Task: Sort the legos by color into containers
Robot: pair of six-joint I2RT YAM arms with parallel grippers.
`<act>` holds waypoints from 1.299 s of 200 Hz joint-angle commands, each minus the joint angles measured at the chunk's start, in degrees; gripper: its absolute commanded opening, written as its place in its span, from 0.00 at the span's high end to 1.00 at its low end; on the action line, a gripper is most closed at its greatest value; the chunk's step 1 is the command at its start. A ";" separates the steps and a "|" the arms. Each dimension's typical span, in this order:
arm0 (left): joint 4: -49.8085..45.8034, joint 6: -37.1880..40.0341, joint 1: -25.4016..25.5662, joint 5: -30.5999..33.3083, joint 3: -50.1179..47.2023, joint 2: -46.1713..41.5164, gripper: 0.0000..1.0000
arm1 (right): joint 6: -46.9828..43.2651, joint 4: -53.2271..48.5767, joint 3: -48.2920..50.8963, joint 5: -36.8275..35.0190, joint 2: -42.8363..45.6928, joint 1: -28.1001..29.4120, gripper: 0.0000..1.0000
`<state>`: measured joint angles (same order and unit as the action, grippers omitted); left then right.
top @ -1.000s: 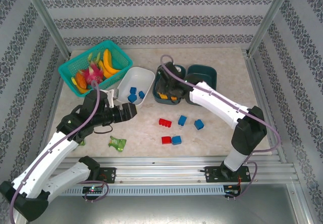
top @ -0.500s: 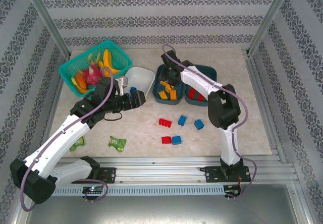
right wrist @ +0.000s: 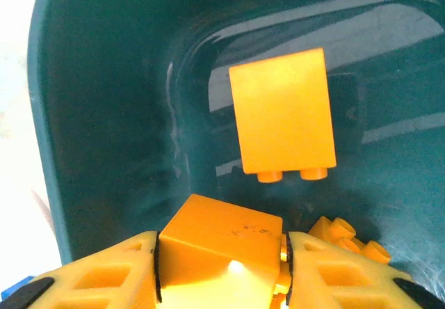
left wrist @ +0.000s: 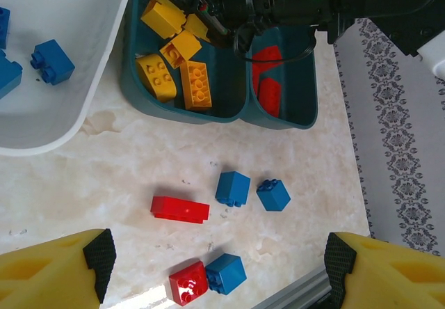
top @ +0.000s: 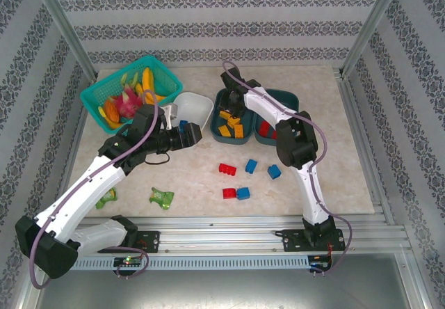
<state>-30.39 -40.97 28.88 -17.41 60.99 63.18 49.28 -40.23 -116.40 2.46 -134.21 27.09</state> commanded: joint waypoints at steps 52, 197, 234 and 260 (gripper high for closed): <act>-3.12 4.84 1.13 -1.91 4.58 3.06 0.19 | -3.35 -4.70 -4.84 0.77 5.04 -1.21 0.38; -11.29 14.49 19.56 4.16 25.99 39.65 0.21 | -2.49 -14.03 59.61 -0.30 76.86 2.02 0.33; -16.16 12.25 22.89 8.47 35.24 51.58 0.24 | -0.78 -20.48 63.86 2.69 87.84 2.09 0.23; -18.06 10.94 23.92 10.30 40.17 57.48 0.26 | -1.59 -22.66 64.32 5.31 91.13 2.00 0.22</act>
<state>-43.00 -28.71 51.64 -11.03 96.57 117.03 47.44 -58.74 -53.10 4.38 -45.17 28.75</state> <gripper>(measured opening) 0.750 0.781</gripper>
